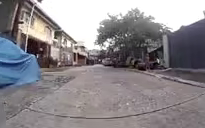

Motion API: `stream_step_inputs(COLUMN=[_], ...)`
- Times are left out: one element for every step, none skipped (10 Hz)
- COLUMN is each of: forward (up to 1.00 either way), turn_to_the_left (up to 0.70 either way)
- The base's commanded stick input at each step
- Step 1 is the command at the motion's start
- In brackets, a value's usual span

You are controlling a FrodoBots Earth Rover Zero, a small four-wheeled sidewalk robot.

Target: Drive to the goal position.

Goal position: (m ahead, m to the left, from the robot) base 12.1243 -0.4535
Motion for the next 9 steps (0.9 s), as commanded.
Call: stream_step_inputs(forward=[0.7, 0.7, 0.7, 0.7, 0.7, 0.7, 0.7, 0.7, 0.7], turn_to_the_left=[0.0, 0.0, 0.0, 0.0, 0.0, 0.0, 0.0, 0.0, 0.0])
